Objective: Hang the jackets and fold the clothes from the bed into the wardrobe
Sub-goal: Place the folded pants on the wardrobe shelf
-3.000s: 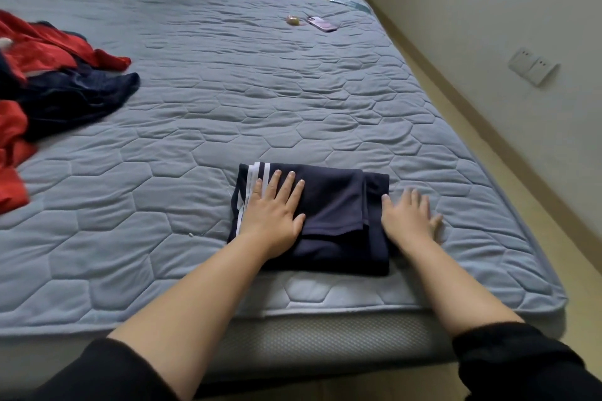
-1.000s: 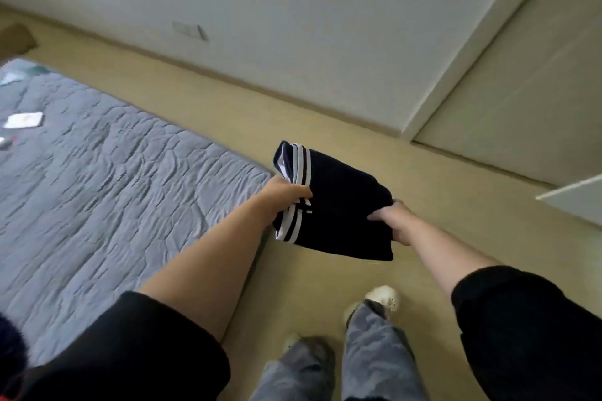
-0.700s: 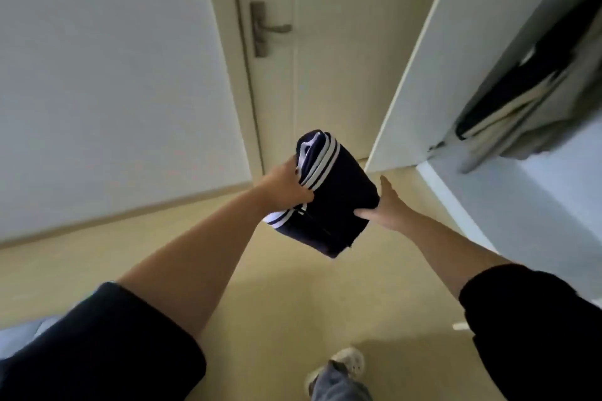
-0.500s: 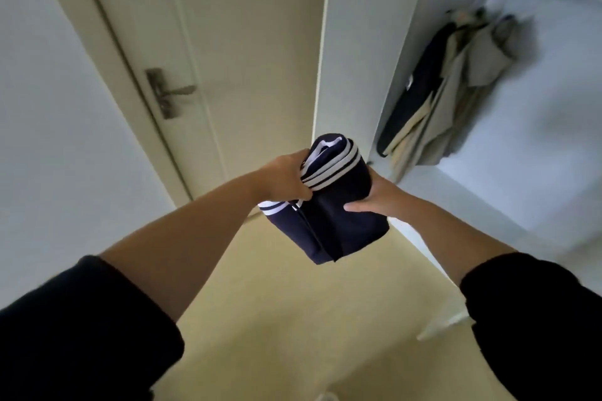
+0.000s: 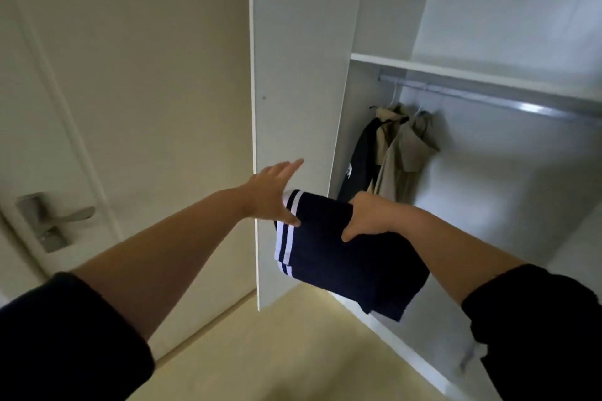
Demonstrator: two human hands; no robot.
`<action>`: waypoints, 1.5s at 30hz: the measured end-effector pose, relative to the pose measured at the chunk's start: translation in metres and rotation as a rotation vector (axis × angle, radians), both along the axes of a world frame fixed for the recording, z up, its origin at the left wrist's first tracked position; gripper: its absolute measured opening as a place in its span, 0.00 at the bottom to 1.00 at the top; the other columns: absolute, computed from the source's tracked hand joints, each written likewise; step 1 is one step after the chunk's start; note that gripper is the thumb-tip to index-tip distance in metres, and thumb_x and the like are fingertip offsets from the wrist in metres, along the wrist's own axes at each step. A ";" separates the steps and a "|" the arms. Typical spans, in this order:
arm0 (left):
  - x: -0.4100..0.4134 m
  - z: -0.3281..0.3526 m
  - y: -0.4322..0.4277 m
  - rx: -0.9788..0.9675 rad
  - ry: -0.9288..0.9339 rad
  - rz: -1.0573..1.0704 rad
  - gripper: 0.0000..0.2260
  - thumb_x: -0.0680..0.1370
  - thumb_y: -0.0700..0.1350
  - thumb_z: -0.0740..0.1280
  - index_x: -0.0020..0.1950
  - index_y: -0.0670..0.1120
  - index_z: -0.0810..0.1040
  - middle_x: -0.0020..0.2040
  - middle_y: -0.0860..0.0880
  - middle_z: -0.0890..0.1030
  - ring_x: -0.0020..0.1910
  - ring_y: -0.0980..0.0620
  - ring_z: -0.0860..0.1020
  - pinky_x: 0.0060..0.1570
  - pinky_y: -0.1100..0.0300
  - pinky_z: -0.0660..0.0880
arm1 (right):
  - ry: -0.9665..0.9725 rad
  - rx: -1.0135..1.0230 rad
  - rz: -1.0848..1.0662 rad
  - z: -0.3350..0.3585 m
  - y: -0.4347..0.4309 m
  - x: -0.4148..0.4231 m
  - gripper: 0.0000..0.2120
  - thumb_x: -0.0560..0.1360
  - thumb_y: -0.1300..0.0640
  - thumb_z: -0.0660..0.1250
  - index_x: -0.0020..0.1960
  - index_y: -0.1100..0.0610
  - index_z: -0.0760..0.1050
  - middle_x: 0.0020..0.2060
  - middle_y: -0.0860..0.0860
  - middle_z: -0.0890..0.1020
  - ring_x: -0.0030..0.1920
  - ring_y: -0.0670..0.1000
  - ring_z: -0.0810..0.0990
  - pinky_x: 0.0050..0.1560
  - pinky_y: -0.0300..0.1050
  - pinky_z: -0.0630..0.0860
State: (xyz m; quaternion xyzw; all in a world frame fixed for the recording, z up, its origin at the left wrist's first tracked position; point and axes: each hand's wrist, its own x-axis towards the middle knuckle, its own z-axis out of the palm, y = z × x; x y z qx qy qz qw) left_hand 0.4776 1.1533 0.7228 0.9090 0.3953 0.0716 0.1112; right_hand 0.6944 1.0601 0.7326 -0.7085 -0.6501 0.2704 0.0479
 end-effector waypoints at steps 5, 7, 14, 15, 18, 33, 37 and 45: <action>0.093 0.074 0.085 0.043 0.305 -0.304 0.47 0.64 0.56 0.78 0.76 0.54 0.56 0.70 0.49 0.70 0.68 0.47 0.69 0.62 0.54 0.66 | -0.165 0.093 -0.027 0.061 0.079 0.039 0.16 0.63 0.50 0.78 0.45 0.58 0.80 0.40 0.54 0.83 0.40 0.52 0.82 0.42 0.48 0.80; 0.121 0.102 0.118 0.025 0.318 -0.391 0.36 0.65 0.50 0.78 0.70 0.52 0.67 0.62 0.51 0.76 0.61 0.49 0.74 0.56 0.58 0.69 | -0.181 0.145 -0.061 0.090 0.109 0.054 0.13 0.62 0.49 0.78 0.40 0.56 0.79 0.36 0.52 0.82 0.38 0.51 0.82 0.38 0.45 0.79; 0.193 0.190 0.229 -0.077 0.201 -0.606 0.13 0.67 0.44 0.77 0.40 0.59 0.76 0.40 0.60 0.79 0.37 0.65 0.77 0.32 0.77 0.69 | -0.100 0.076 -0.200 0.170 0.177 0.125 0.18 0.63 0.47 0.76 0.51 0.49 0.80 0.43 0.46 0.85 0.42 0.47 0.84 0.47 0.43 0.81; 0.203 0.198 0.241 -0.076 0.191 -0.620 0.12 0.67 0.44 0.77 0.40 0.57 0.77 0.38 0.60 0.79 0.35 0.67 0.77 0.31 0.78 0.68 | -0.083 0.059 -0.198 0.176 0.183 0.131 0.13 0.66 0.50 0.76 0.49 0.48 0.80 0.41 0.44 0.85 0.40 0.45 0.84 0.42 0.39 0.80; 0.233 0.213 0.276 -0.045 0.132 -0.643 0.10 0.67 0.44 0.78 0.41 0.54 0.79 0.39 0.59 0.80 0.36 0.65 0.77 0.33 0.76 0.70 | -0.131 0.060 -0.213 0.196 0.207 0.154 0.12 0.68 0.55 0.76 0.50 0.49 0.79 0.44 0.46 0.84 0.42 0.45 0.84 0.44 0.39 0.80; 0.425 0.338 0.411 1.363 -0.336 -0.345 0.18 0.67 0.39 0.71 0.56 0.44 0.75 0.42 0.46 0.78 0.36 0.47 0.75 0.32 0.56 0.67 | -1.130 1.197 -0.356 0.319 0.347 0.352 0.11 0.66 0.61 0.70 0.47 0.56 0.77 0.34 0.49 0.76 0.37 0.55 0.77 0.39 0.46 0.68; 0.475 0.264 0.459 1.478 -0.141 -0.482 0.19 0.66 0.38 0.71 0.57 0.46 0.80 0.42 0.46 0.80 0.38 0.46 0.79 0.34 0.57 0.72 | -1.463 1.116 -0.077 0.238 0.385 0.406 0.23 0.61 0.64 0.76 0.56 0.65 0.80 0.43 0.59 0.82 0.41 0.59 0.80 0.44 0.52 0.76; 0.550 0.199 0.549 0.837 0.154 -0.409 0.26 0.75 0.41 0.67 0.69 0.48 0.60 0.66 0.45 0.68 0.63 0.45 0.70 0.54 0.51 0.72 | -0.818 0.443 -0.132 0.182 0.445 0.488 0.34 0.78 0.54 0.59 0.77 0.43 0.44 0.72 0.52 0.60 0.68 0.56 0.63 0.64 0.50 0.68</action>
